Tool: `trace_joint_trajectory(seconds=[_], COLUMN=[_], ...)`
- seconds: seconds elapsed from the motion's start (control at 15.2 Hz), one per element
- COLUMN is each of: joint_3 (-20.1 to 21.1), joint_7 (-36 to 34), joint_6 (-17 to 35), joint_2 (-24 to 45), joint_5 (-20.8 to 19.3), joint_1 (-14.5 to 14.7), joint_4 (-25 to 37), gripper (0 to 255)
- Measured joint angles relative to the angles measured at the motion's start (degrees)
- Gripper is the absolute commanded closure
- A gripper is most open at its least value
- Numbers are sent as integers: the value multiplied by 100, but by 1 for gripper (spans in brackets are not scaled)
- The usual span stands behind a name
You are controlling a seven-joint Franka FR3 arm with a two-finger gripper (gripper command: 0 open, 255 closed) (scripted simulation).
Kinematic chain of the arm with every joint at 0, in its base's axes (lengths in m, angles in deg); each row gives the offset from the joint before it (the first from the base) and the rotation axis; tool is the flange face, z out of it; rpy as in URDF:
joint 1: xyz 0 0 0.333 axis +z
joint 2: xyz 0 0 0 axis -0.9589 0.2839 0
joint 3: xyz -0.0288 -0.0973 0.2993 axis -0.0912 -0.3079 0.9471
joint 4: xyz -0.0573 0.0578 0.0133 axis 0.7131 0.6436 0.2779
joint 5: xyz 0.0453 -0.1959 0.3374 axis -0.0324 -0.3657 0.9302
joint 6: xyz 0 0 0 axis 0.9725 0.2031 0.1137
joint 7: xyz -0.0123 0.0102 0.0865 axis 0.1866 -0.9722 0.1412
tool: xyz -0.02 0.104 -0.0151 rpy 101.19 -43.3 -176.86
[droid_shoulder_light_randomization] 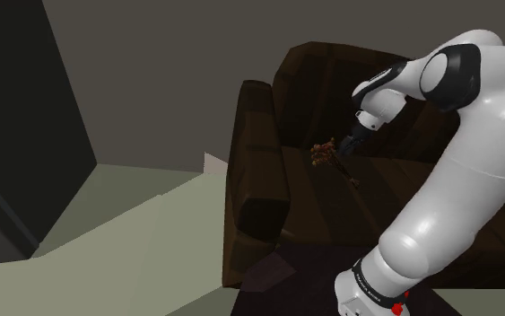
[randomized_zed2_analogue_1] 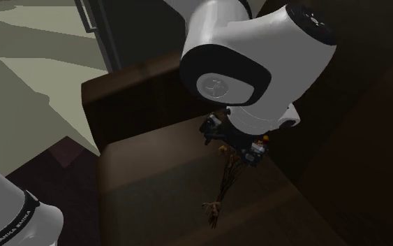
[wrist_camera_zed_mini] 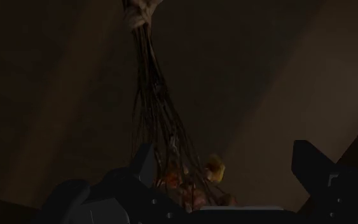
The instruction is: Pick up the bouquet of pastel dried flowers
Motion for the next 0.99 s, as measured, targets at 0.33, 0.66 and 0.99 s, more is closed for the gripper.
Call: trace_joint_trajectory(seconds=[0.33, 0.66, 0.99], joint_3=[118, 250, 272], joint_7=[612, 847, 885], joint_6=[-17, 202, 217], joint_2=[793, 1098, 1157], joint_5=[667, 954, 1001], joint_1=[-394, -495, -521], joint_4=[451, 426, 449], gripper=[0, 0, 255])
